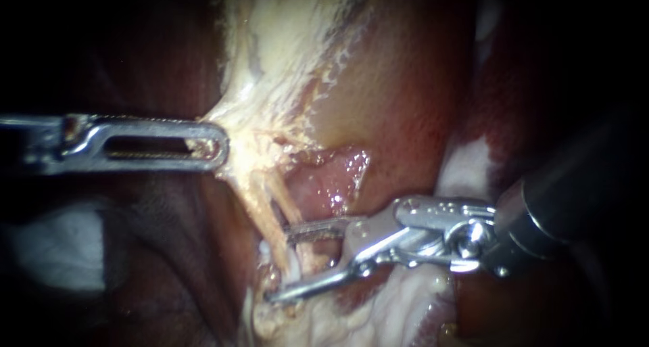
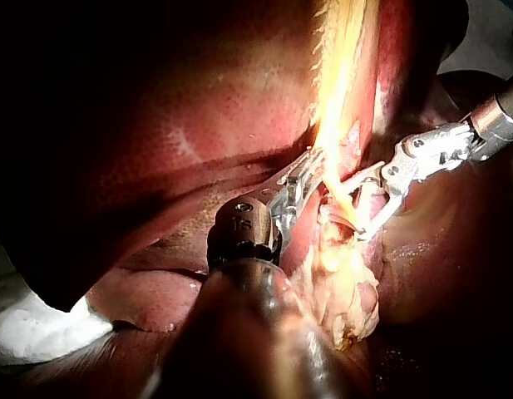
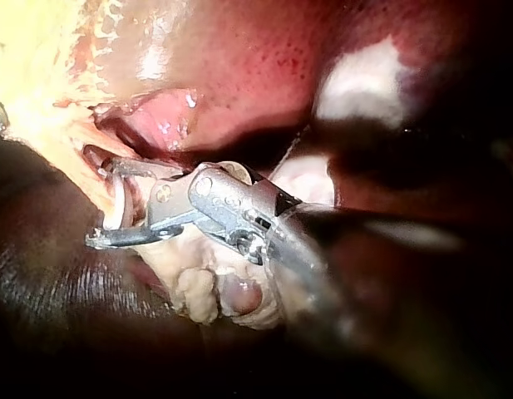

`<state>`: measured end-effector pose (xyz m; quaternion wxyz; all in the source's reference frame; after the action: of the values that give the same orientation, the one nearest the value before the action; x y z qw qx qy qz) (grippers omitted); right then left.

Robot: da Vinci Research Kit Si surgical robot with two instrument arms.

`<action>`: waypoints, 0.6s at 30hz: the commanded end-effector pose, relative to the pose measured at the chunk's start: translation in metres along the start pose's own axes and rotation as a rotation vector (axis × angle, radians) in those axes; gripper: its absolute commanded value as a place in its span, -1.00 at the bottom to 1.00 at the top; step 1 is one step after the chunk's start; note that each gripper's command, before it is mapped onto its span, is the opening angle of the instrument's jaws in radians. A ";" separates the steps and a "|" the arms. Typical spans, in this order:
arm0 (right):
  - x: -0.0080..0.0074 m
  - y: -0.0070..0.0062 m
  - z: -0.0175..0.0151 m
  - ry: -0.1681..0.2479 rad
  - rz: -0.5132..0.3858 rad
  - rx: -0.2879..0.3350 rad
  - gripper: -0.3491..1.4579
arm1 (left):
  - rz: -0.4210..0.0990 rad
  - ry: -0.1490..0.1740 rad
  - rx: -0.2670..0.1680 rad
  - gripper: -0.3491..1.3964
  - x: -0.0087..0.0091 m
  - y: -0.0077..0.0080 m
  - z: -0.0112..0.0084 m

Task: Going back second clip left tube

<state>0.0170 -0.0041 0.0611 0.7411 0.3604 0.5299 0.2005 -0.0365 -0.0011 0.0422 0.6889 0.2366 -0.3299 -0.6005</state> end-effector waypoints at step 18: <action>-0.0004 -0.0009 -0.0018 0.009 -0.038 0.011 0.05 | 0.000 0.001 0.001 -1.00 0.0000 0.0001 0.0000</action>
<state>0.0151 -0.0044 0.0603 0.7397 0.3522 0.5434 0.1831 -0.0364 -0.0011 0.0423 0.6890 0.2368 -0.3298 -0.6003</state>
